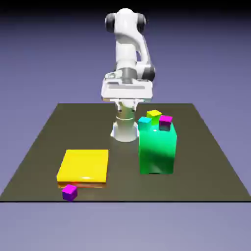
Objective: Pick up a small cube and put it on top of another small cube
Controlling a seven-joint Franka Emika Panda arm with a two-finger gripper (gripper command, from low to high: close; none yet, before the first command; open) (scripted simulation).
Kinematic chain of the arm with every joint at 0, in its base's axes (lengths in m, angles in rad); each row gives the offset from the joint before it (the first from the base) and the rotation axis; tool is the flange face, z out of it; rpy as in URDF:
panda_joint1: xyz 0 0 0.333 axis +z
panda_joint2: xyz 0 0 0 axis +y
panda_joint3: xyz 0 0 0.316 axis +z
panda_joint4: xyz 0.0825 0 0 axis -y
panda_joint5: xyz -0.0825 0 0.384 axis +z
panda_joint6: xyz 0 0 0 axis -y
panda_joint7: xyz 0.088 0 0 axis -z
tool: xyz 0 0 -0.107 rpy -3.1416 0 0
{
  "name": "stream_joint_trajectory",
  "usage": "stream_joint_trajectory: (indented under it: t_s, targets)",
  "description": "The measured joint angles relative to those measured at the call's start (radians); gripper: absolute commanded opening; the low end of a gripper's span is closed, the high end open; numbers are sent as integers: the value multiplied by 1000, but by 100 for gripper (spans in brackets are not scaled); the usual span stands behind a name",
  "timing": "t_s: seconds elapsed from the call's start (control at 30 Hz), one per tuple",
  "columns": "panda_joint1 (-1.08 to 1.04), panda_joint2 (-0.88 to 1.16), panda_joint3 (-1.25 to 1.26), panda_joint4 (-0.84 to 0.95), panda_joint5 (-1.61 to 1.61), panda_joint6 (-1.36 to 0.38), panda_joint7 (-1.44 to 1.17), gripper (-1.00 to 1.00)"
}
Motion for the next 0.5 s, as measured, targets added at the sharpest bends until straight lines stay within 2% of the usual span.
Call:
stream_joint_trajectory:
  t_s: [0.5]
  targets:
    - [-158, 544, -73, 376, 60, -260, -25, 0]
